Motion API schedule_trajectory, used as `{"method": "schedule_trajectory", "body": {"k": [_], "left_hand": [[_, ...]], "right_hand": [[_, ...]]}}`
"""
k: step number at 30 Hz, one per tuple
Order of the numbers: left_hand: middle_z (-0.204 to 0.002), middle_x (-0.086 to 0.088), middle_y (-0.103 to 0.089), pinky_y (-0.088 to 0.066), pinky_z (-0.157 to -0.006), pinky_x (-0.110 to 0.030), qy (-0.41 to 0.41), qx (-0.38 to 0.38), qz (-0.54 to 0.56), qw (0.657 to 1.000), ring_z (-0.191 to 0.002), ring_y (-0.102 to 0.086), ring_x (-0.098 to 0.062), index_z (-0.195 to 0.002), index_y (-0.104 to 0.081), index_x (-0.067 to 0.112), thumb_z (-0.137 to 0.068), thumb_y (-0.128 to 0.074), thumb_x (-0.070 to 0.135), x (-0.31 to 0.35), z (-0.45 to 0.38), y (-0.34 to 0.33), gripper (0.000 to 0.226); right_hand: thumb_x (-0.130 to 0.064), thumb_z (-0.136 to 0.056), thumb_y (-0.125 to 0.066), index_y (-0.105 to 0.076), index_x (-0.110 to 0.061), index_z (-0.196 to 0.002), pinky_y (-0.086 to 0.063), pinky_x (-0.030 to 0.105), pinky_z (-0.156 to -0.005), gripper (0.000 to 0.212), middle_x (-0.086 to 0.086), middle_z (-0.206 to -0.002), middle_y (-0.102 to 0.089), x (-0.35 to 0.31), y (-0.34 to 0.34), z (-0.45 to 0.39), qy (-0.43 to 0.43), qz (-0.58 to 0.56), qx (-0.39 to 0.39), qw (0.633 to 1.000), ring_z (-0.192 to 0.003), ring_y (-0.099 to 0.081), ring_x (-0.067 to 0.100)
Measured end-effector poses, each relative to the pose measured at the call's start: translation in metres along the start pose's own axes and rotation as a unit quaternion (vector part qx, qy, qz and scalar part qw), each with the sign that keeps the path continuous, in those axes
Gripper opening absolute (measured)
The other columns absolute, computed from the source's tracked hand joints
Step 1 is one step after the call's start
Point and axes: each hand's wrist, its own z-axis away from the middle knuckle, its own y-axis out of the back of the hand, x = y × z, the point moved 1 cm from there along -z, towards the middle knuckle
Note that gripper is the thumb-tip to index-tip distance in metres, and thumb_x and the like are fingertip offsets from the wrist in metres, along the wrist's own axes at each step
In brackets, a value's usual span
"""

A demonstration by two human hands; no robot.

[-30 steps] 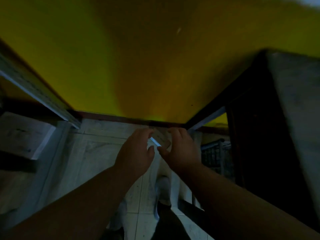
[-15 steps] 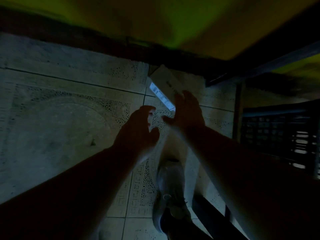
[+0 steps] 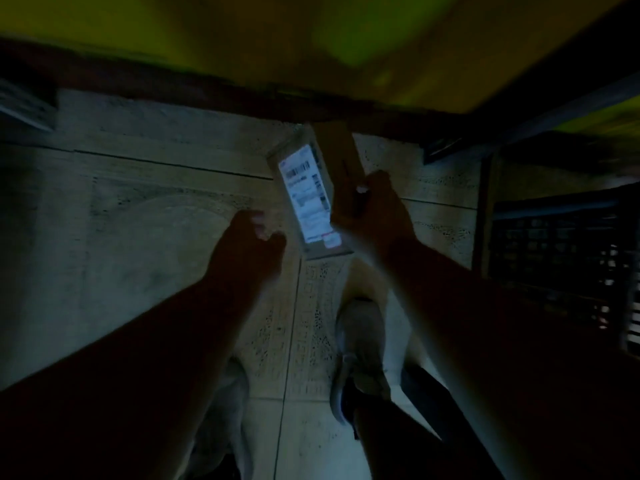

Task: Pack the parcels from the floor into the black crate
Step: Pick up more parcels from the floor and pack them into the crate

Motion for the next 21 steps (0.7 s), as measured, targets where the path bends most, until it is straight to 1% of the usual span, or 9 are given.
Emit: {"method": "schedule_trajectory", "body": {"k": [2,5,7,9,12,15,18,19,21], "left_hand": [[-0.130,-0.004,-0.061,-0.051,-0.074,-0.031,0.060,0.011,0.079,0.995,-0.101,-0.062,-0.017,-0.140,-0.047,0.019,-0.095,-0.059,0.043,0.011,0.040,0.046,0.053],[-0.112,-0.004,-0.074,-0.057,-0.083,-0.044,0.070,-0.081,0.246,0.963,-0.096,-0.072,-0.024,-0.122,-0.061,0.020,-0.094,-0.056,0.049,0.036,0.118,0.119,0.041],[-0.106,-0.006,-0.076,-0.060,-0.076,-0.046,0.068,-0.119,0.348,0.927,-0.095,-0.074,-0.026,-0.114,-0.067,0.021,-0.084,-0.061,0.049,0.061,0.180,0.170,0.041],[-0.106,-0.009,-0.076,-0.061,-0.069,-0.042,0.057,-0.121,0.406,0.904,-0.095,-0.074,-0.028,-0.112,-0.069,0.020,-0.076,-0.065,0.047,0.085,0.241,0.219,0.046],[-0.113,-0.011,-0.074,-0.059,-0.081,-0.045,-0.001,-0.097,0.432,0.897,-0.102,-0.072,-0.029,-0.118,-0.067,0.018,-0.075,-0.065,0.048,0.107,0.322,0.279,0.052],[-0.115,-0.011,-0.073,-0.054,-0.091,-0.050,-0.060,-0.052,0.446,0.891,-0.105,-0.070,-0.030,-0.117,-0.067,0.021,-0.074,-0.066,0.050,0.118,0.394,0.320,0.052],[-0.110,-0.010,-0.075,-0.056,-0.087,-0.051,-0.103,-0.004,0.459,0.882,-0.100,-0.072,-0.030,-0.112,-0.069,0.023,-0.073,-0.067,0.050,0.118,0.460,0.340,0.047],[-0.108,-0.010,-0.076,-0.057,-0.084,-0.050,-0.115,0.017,0.463,0.879,-0.098,-0.073,-0.030,-0.111,-0.069,0.022,-0.073,-0.067,0.049,0.114,0.480,0.343,0.046],[-0.105,-0.008,-0.076,-0.061,-0.073,-0.042,-0.137,0.061,0.476,0.867,-0.094,-0.074,-0.026,-0.110,-0.069,0.021,-0.075,-0.067,0.045,0.101,0.522,0.345,0.042]], "right_hand": [[-0.015,-0.081,-0.075,-0.039,-0.030,-0.121,-0.063,0.035,-0.067,0.056,-0.007,-0.106,-0.065,-0.038,0.016,0.066,-0.018,-0.114,-0.047,0.992,-0.095,-0.071,0.018],[-0.017,-0.082,-0.076,-0.044,-0.045,-0.130,-0.062,0.032,-0.063,0.064,-0.012,-0.113,-0.065,-0.105,0.048,0.165,-0.007,-0.210,-0.130,0.969,-0.094,-0.071,0.010],[-0.019,-0.084,-0.074,-0.047,-0.052,-0.130,-0.063,0.038,-0.067,0.063,-0.003,-0.119,-0.063,-0.156,0.072,0.227,0.008,-0.228,-0.160,0.960,-0.097,-0.072,0.016],[-0.019,-0.086,-0.071,-0.048,-0.051,-0.130,-0.063,0.044,-0.071,0.059,0.002,-0.119,-0.064,-0.208,0.096,0.281,0.032,-0.231,-0.165,0.958,-0.098,-0.071,0.020],[-0.032,-0.084,-0.065,-0.047,-0.045,-0.134,-0.061,0.051,-0.077,0.054,0.003,-0.118,-0.067,-0.280,0.128,0.351,0.074,-0.204,-0.178,0.960,-0.100,-0.071,0.024],[-0.046,-0.086,-0.065,-0.048,-0.041,-0.127,-0.062,0.044,-0.072,0.044,-0.004,-0.110,-0.069,-0.330,0.149,0.415,0.141,-0.164,-0.176,0.960,-0.090,-0.074,0.017],[-0.049,-0.089,-0.065,-0.045,-0.043,-0.118,-0.059,0.021,-0.058,0.036,-0.018,-0.095,-0.067,-0.350,0.163,0.473,0.214,-0.142,-0.159,0.953,-0.079,-0.071,-0.003],[-0.048,-0.090,-0.064,-0.044,-0.043,-0.119,-0.058,0.020,-0.058,0.035,-0.020,-0.095,-0.066,-0.351,0.166,0.490,0.233,-0.132,-0.163,0.950,-0.079,-0.070,-0.005],[-0.048,-0.091,-0.063,-0.045,-0.043,-0.121,-0.062,0.027,-0.065,0.036,-0.017,-0.102,-0.068,-0.347,0.170,0.521,0.263,-0.116,-0.189,0.939,-0.084,-0.071,-0.002]]}}
